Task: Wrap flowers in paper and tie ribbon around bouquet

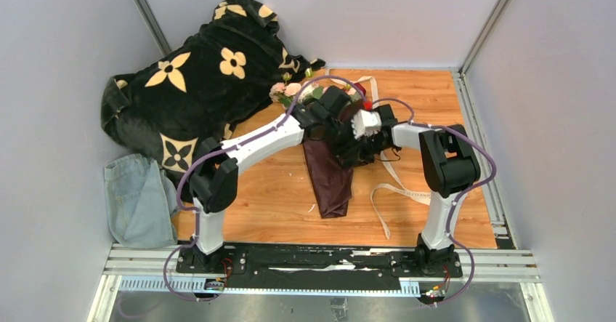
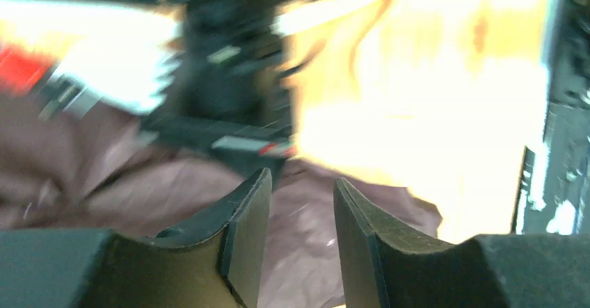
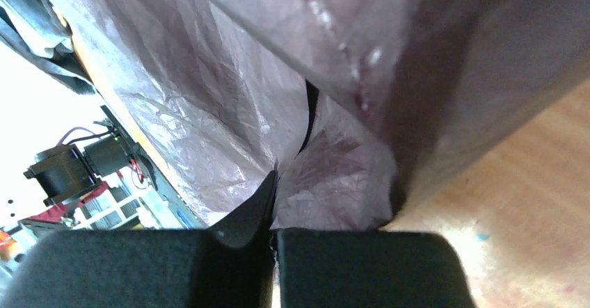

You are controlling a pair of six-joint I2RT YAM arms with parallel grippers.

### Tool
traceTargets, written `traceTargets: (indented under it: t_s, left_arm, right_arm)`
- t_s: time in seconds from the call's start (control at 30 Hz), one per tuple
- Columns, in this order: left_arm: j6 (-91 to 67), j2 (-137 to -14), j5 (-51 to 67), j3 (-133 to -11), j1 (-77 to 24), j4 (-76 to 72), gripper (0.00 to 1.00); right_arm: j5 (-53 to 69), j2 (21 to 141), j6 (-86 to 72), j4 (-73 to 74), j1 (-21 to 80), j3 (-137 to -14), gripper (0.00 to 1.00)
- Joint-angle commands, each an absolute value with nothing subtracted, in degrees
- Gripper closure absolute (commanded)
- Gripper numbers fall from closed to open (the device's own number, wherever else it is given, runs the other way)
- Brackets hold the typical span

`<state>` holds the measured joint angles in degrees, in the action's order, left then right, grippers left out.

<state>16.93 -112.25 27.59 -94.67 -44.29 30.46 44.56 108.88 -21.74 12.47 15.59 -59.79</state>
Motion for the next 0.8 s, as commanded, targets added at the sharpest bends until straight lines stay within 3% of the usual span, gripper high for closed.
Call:
traceTargets:
  t_s: [0.0, 0.17, 0.27, 0.53, 0.63, 0.77]
  left_arm:
    - [35.1, -113.0, 38.2, -93.4, -51.3, 36.2, 0.54]
    - [60.5, -118.0, 38.4, -93.8, -58.8, 37.4, 0.39]
    - [72.5, -122.0, 35.7, -96.5, -61.6, 37.4, 0.35]
    - [71.3, -126.2, 30.3, -94.7, -64.6, 27.7, 0.29]
    - [70.6, -126.9, 27.4, -92.1, -65.5, 26.1, 0.38]
    - [71.9, -125.5, 25.0, -87.9, -66.3, 29.6, 0.83]
  right_arm:
    - [47.0, 112.1, -12.9, 20.3, 14.5, -65.2, 1.0]
    - [47.8, 115.1, -7.4, 23.4, 14.1, -69.3, 1.0]
    - [47.7, 117.5, -5.1, 25.2, 13.7, -71.5, 1.0]
    - [46.3, 119.5, -2.6, 29.2, 13.6, -73.7, 1.0]
    - [46.4, 118.8, -2.9, 29.3, 13.6, -73.8, 1.0]
    - [46.4, 116.4, -4.8, 29.8, 13.6, -74.3, 1.0]
